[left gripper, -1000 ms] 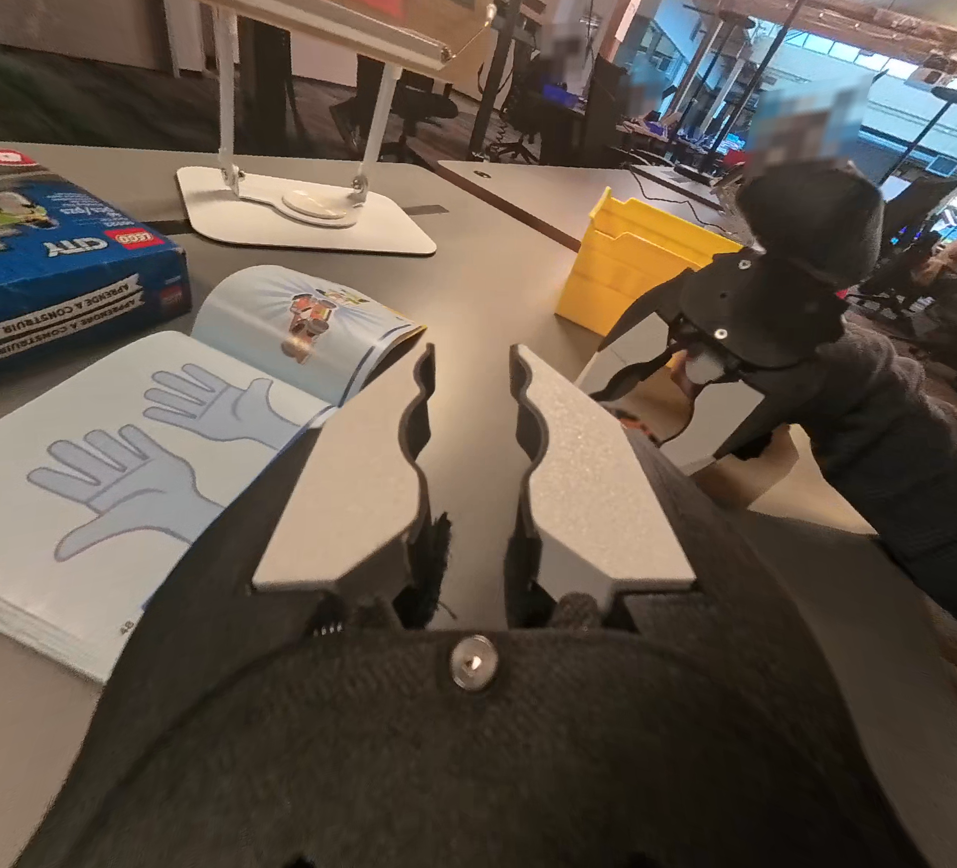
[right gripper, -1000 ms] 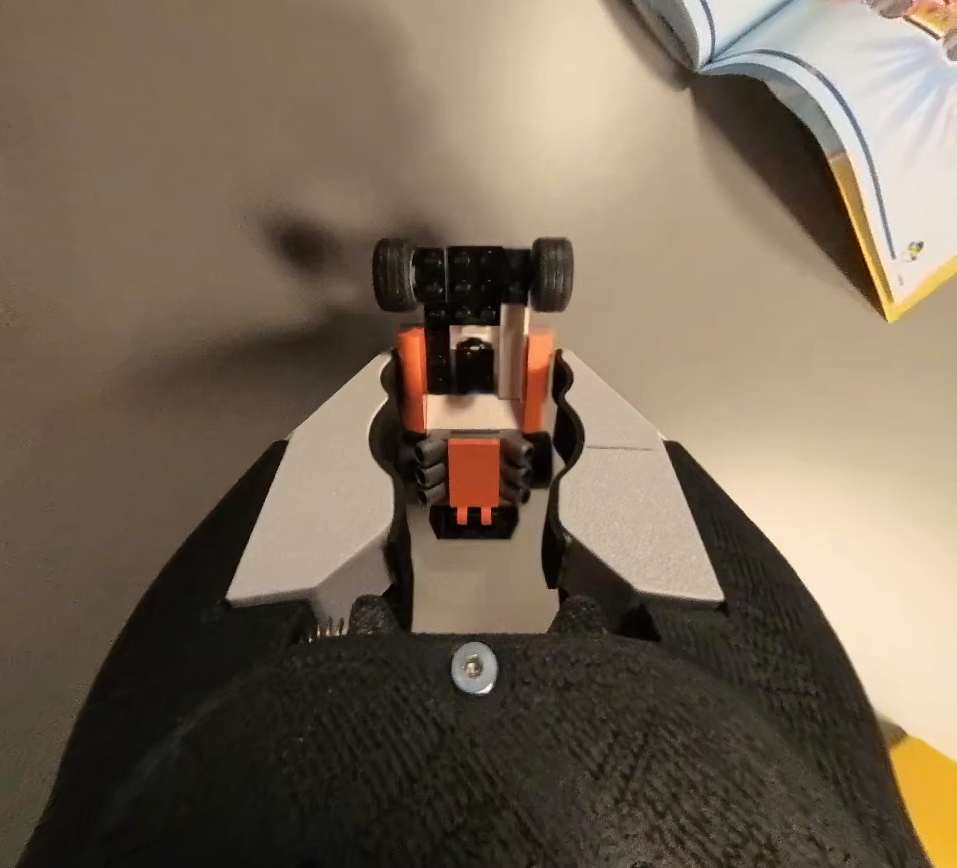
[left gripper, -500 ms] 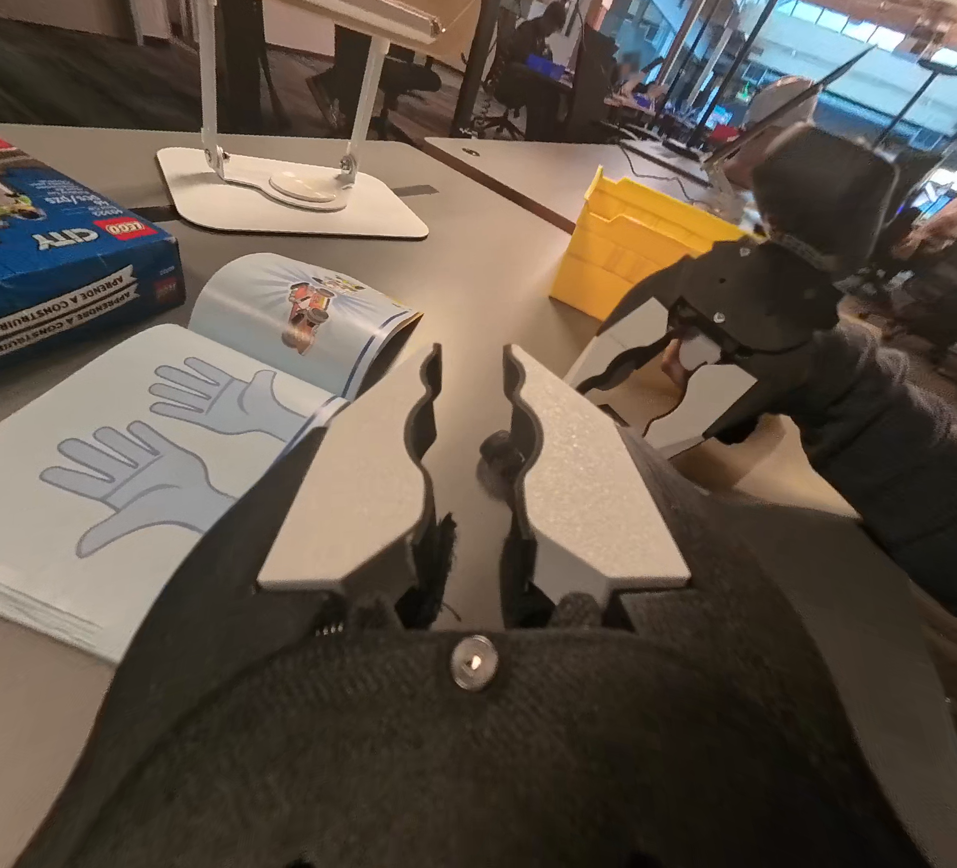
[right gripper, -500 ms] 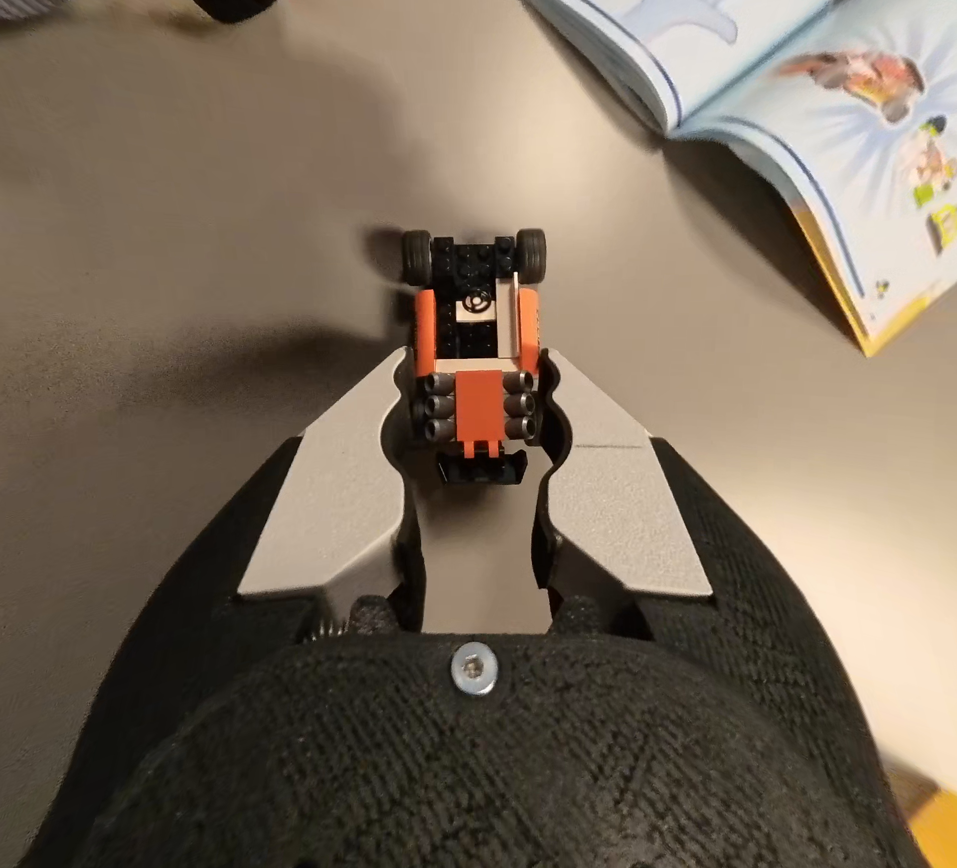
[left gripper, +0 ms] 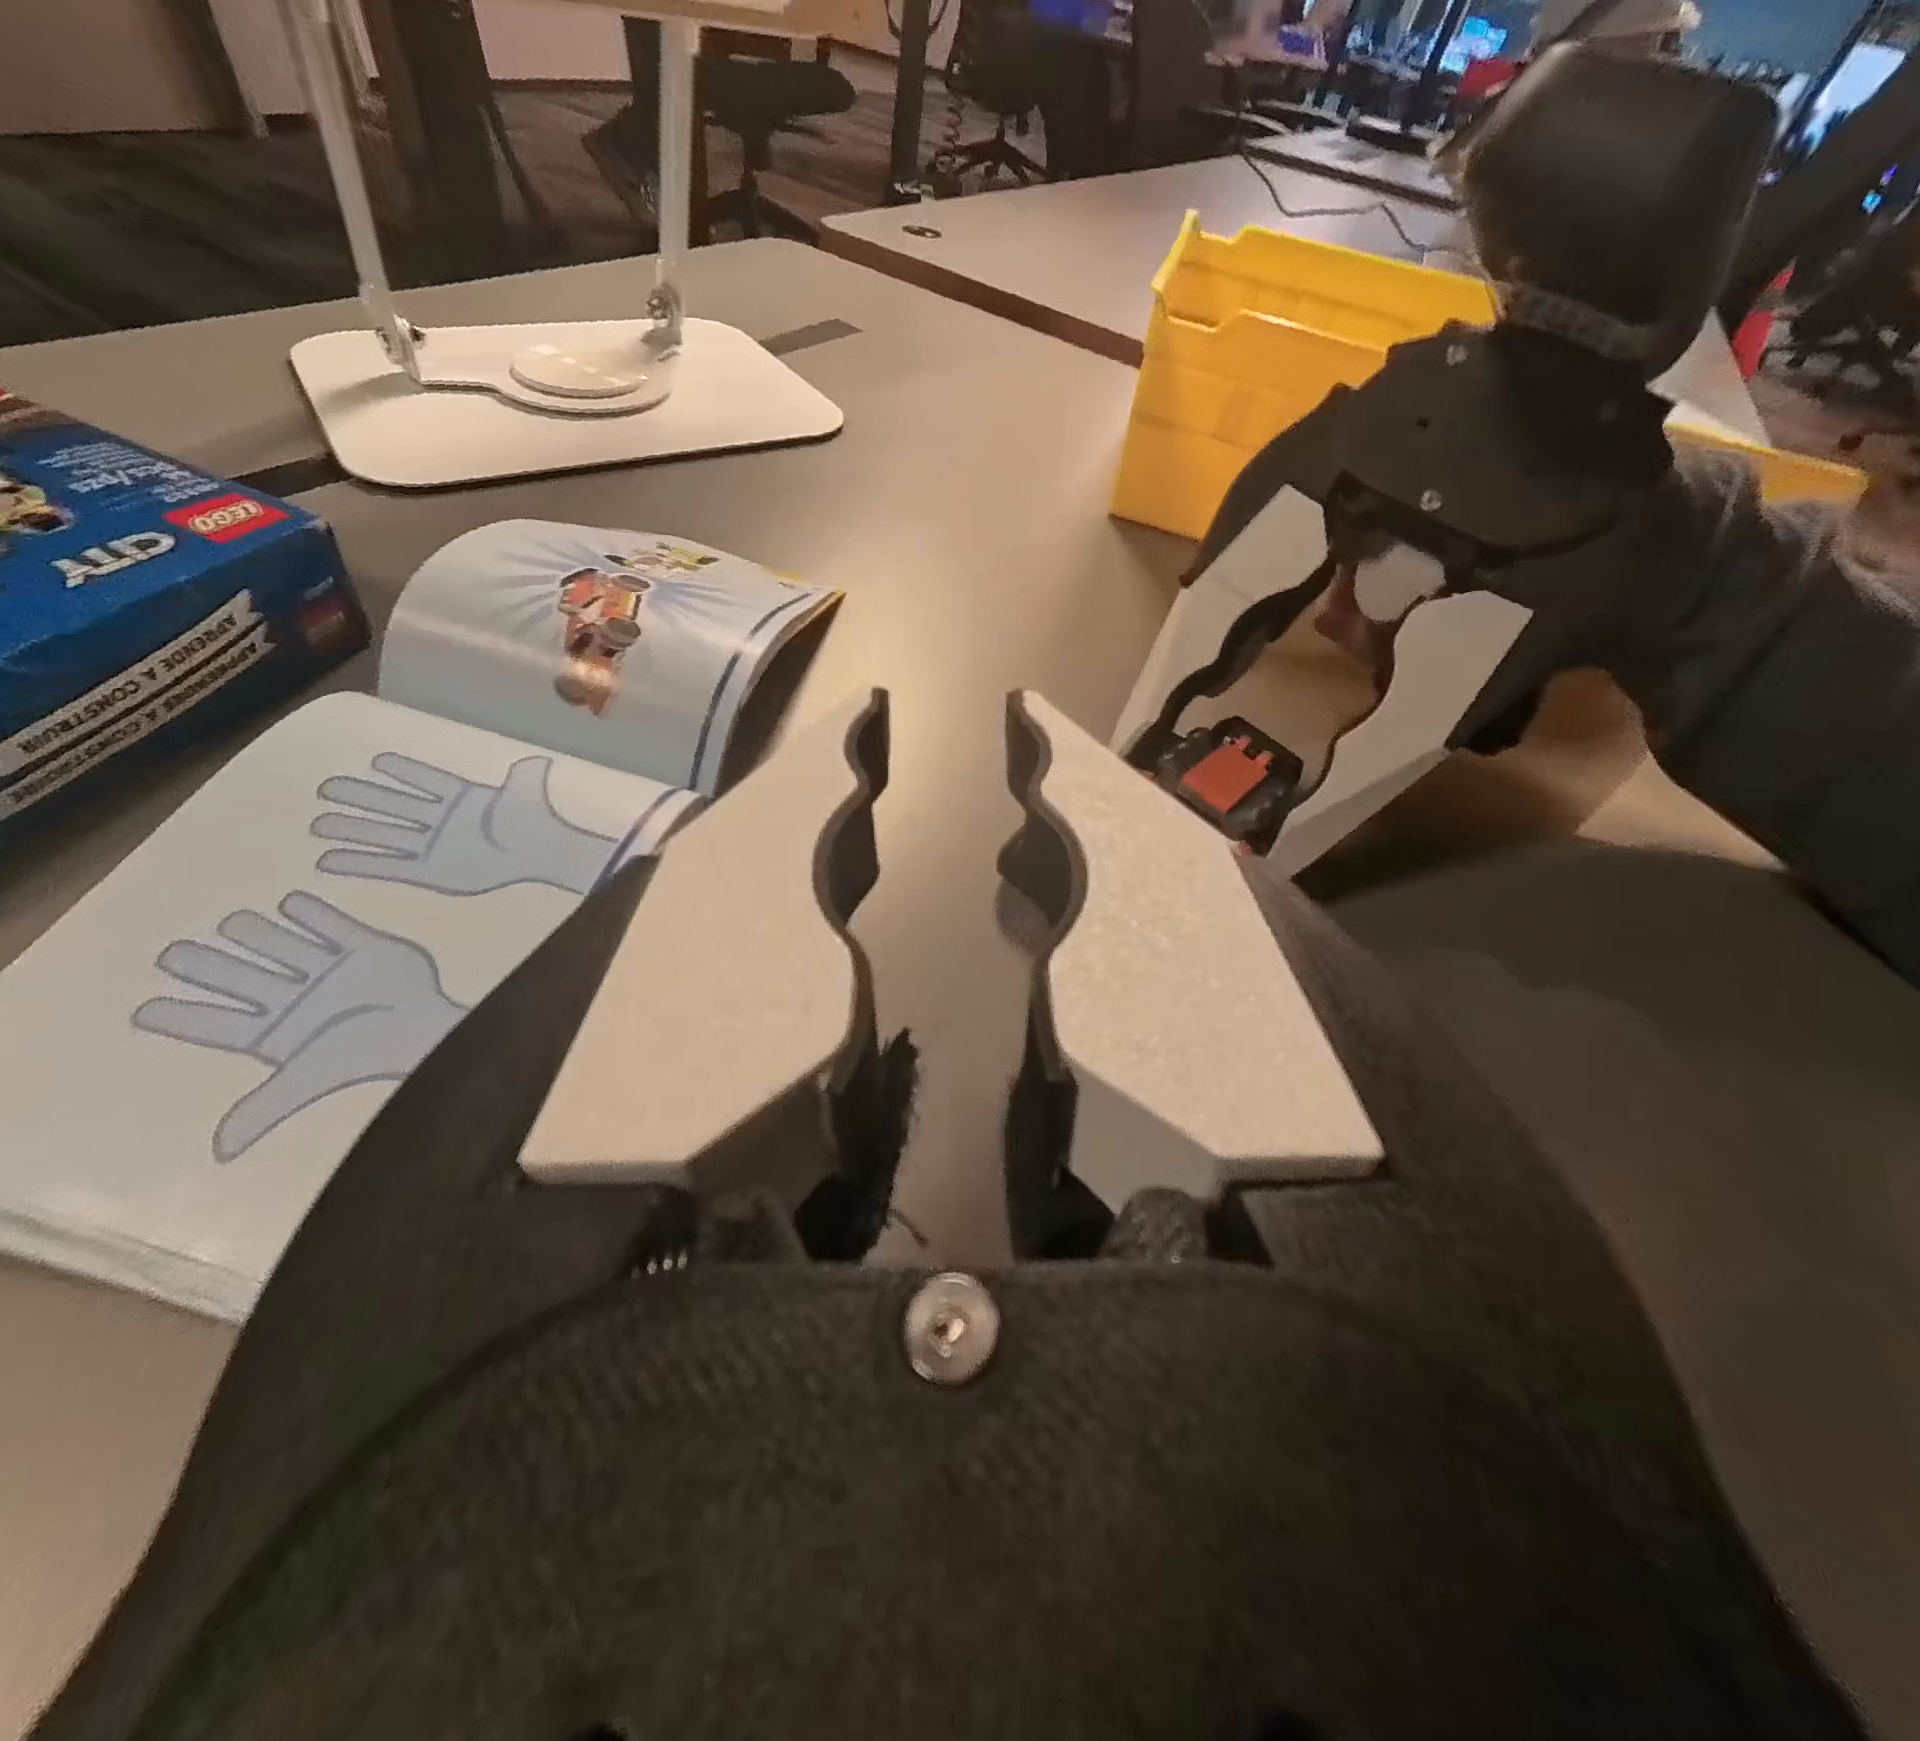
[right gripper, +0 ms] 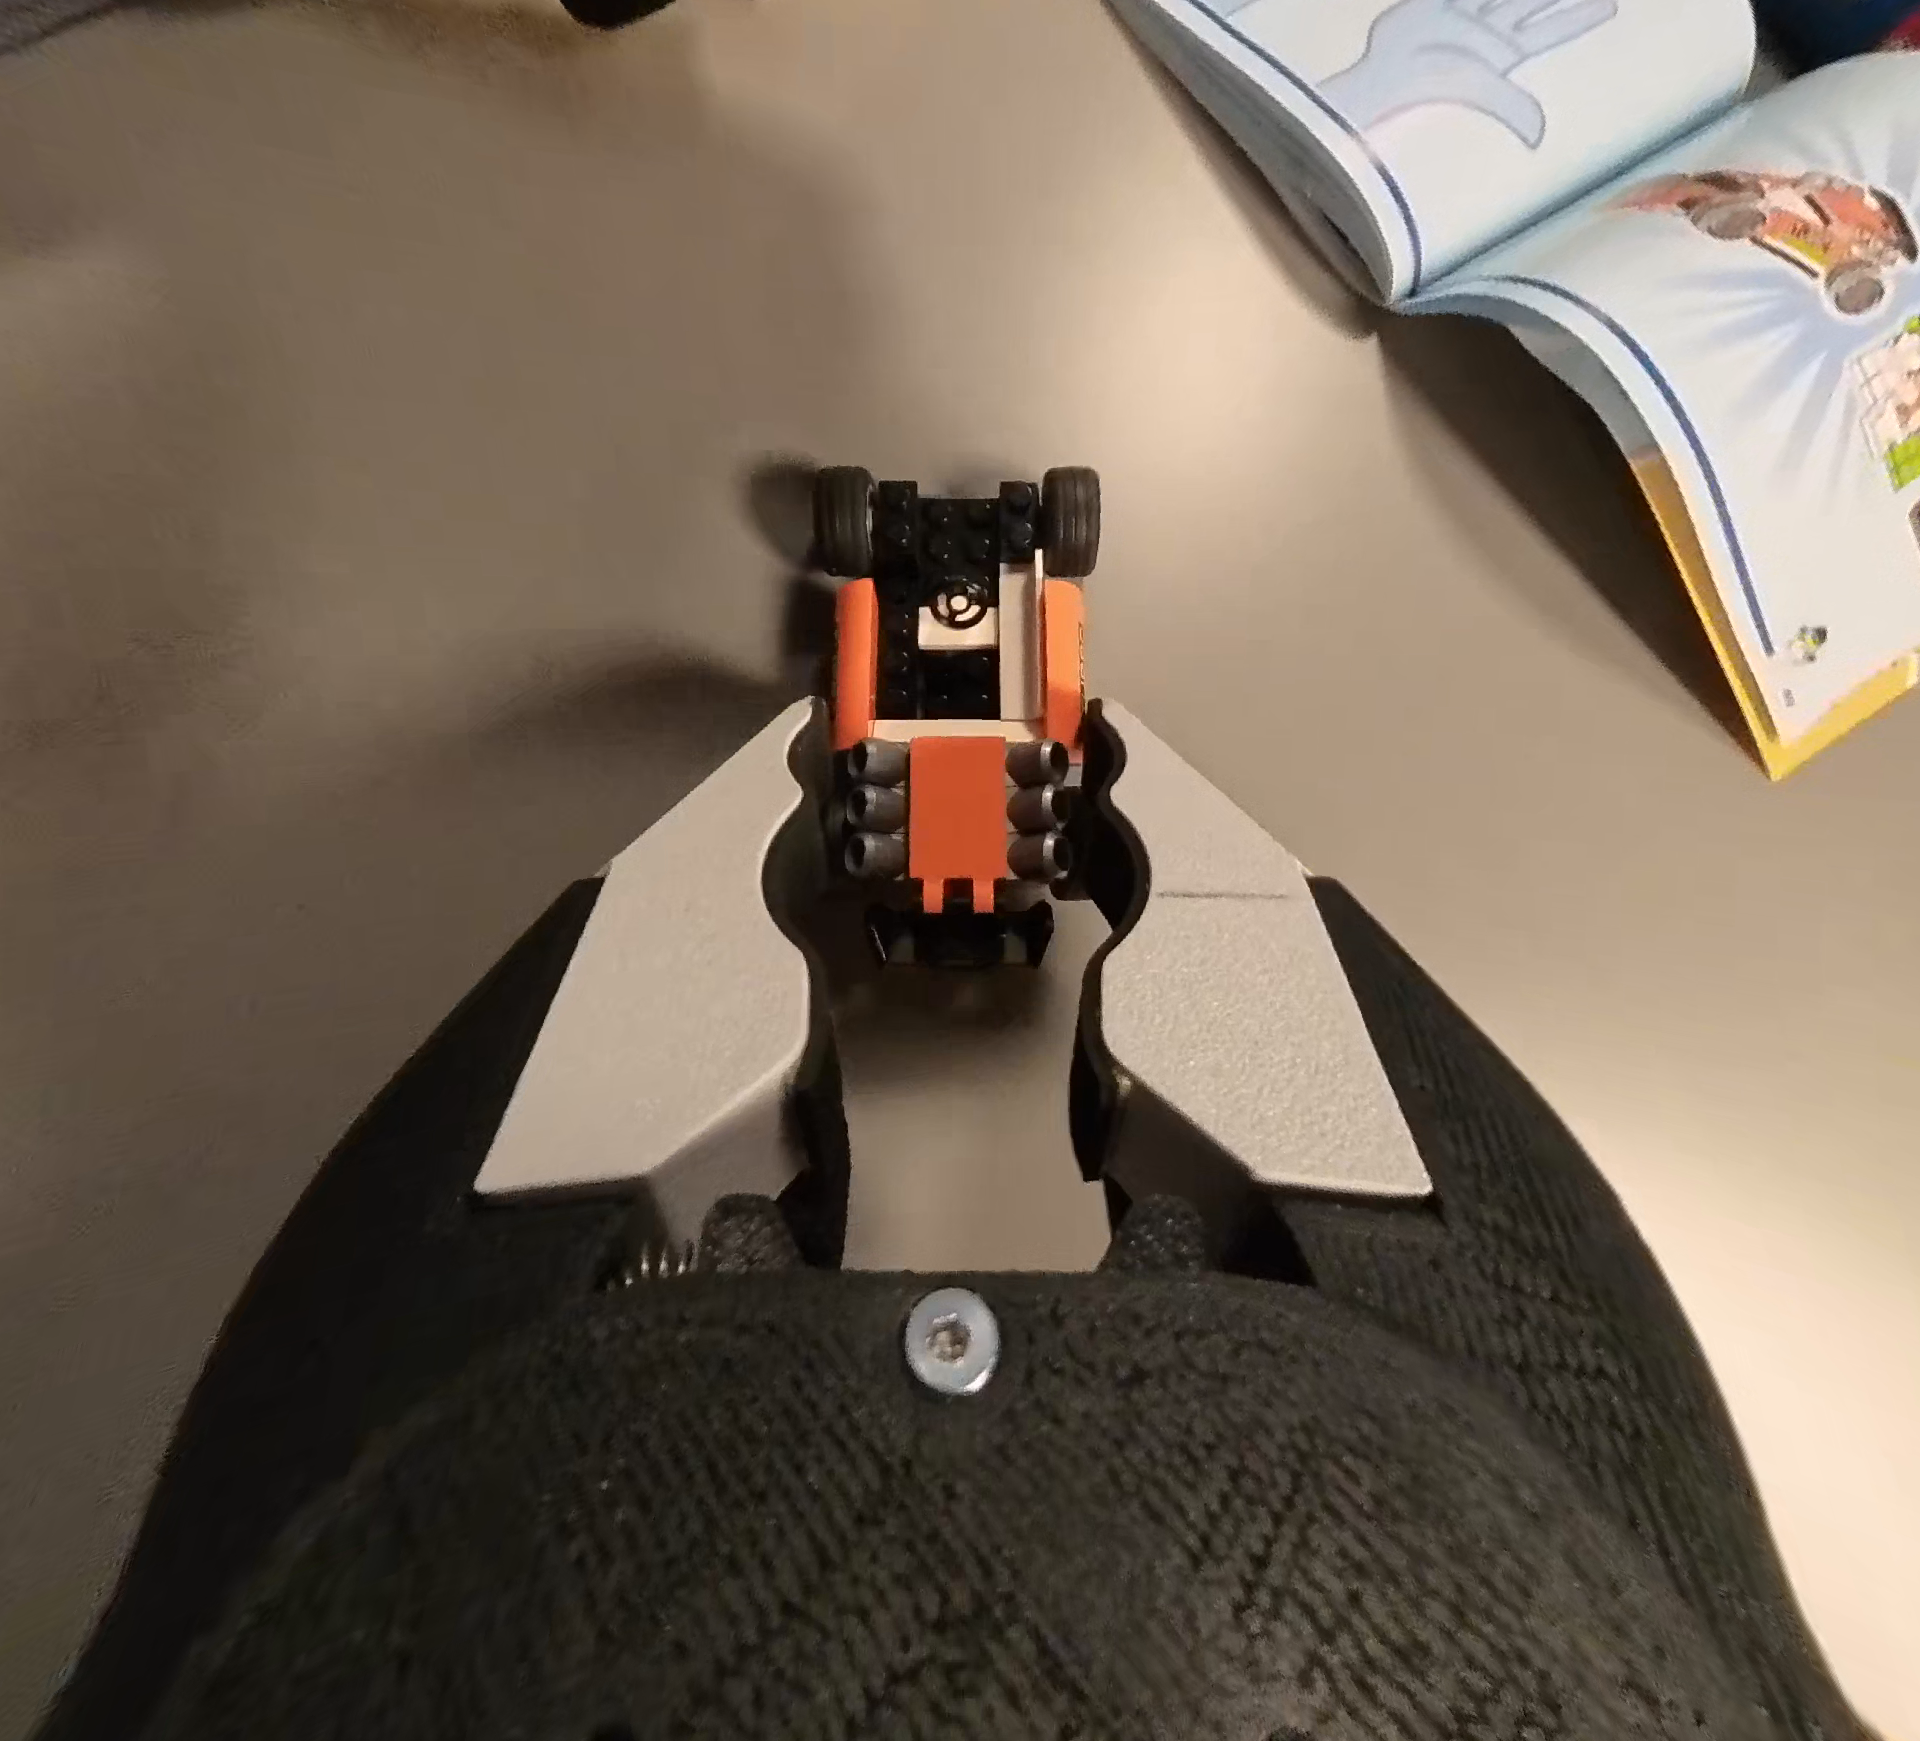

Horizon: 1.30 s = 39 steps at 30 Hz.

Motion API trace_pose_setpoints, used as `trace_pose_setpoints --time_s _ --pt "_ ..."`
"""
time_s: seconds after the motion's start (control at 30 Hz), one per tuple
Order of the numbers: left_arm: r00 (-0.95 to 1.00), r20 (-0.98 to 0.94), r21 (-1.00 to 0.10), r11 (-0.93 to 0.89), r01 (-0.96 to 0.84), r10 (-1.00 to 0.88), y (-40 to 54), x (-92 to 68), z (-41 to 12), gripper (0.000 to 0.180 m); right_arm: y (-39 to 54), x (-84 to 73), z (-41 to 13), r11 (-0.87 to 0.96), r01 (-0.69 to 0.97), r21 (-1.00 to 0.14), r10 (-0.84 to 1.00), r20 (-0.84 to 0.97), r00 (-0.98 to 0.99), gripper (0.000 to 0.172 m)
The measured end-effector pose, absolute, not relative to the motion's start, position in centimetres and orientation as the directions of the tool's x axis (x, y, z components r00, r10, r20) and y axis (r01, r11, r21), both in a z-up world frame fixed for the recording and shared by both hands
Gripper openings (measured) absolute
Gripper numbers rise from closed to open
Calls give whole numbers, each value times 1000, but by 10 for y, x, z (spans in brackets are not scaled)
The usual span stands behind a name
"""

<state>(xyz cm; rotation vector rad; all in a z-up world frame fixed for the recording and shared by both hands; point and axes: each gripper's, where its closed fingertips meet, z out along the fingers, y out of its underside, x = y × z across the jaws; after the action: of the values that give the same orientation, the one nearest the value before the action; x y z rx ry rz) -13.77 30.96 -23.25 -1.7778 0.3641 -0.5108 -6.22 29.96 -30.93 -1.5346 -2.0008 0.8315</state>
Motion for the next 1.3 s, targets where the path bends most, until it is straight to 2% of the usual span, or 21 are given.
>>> trace_pose_setpoints --time_s 0.07,0.1,0.17,0.2,0.4,0.53,0.6,0.8,0.97,1.1,1.3 --pt "853 136 -966 -258 1 -505 309 -133 -234 21 302 -64 -310 181 658 -731 970 20 -244 70" --pt "851 136 -966 -257 2 -507 309 -133 -234 21 301 -62 -307 159 644 -748 970 -1 -242 72" --pt "845 152 -965 -262 14 -513 309 -132 -234 21 303 -56 -296 108 602 -791 973 -40 -227 68" --pt "842 162 -964 -263 25 -514 309 -132 -233 21 305 -51 -293 86 592 -802 975 -55 -216 61" --pt "821 193 -962 -267 52 -537 306 -128 -229 24 307 -48 -298 52 592 -805 978 -79 -193 44" --pt "814 159 -965 -261 9 -559 302 -122 -228 26 304 -56 -296 83 575 -814 979 -41 -200 44" --pt "808 150 -966 -259 -3 -570 301 -120 -227 26 302 -56 -294 57 568 -821 976 -73 -204 53" --pt "798 143 -963 -268 -24 -586 300 -115 -231 29 302 -62 -296 70 560 -826 980 -48 -193 43" --pt "731 28 -942 -262 -209 -682 289 -94 -251 53 296 -72 -294 96 513 -853 974 -26 -226 36" --pt "669 -150 -875 -218 -432 -728 282 -80 -279 47 296 -73 -294 76 509 -858 974 -46 -222 36" --pt "642 -201 -776 -280 -566 -740 282 -81 -309 46 295 -78 -297 122 538 -834 979 12 -203 37"
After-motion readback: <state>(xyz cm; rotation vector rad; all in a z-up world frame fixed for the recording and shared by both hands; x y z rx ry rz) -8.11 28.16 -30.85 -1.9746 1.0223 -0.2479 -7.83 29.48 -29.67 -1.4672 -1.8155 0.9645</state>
